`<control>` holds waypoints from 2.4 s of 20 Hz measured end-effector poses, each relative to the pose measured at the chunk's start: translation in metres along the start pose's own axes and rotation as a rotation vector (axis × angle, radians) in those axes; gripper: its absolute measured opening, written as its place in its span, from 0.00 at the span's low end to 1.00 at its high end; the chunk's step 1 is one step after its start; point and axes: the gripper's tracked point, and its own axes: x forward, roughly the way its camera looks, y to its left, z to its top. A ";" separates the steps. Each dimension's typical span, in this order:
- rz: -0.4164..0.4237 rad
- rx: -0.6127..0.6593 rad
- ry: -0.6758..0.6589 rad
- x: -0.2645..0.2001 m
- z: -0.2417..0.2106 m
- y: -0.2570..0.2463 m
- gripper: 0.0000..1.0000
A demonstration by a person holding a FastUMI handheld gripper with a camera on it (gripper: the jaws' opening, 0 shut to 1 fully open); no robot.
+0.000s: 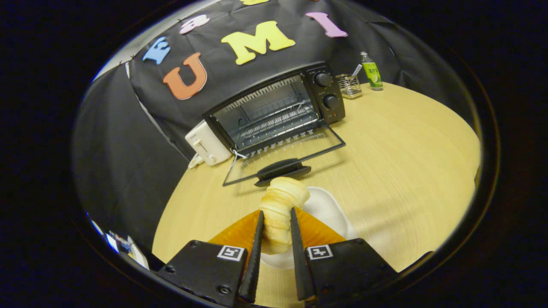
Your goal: Open the toaster oven, put the food inside, and close the toaster oven door.
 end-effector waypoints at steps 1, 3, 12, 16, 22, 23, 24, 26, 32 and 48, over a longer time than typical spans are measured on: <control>0.018 0.020 -0.016 -0.001 0.012 0.004 0.40; 0.044 0.047 -0.047 0.002 0.035 0.011 0.40; 0.105 0.196 -0.054 0.082 0.125 0.033 0.40; 0.080 0.218 -0.053 0.134 0.148 0.031 0.40; 0.050 0.262 -0.040 0.204 0.171 0.022 0.40; 0.046 0.265 -0.044 0.212 0.173 0.020 0.40; 0.042 0.267 -0.048 0.217 0.173 0.019 0.40; 0.047 0.265 -0.065 0.226 0.176 0.018 0.40; 0.065 0.241 -0.140 0.241 0.191 0.024 0.46; 0.032 0.040 -0.216 0.120 0.162 0.035 1.00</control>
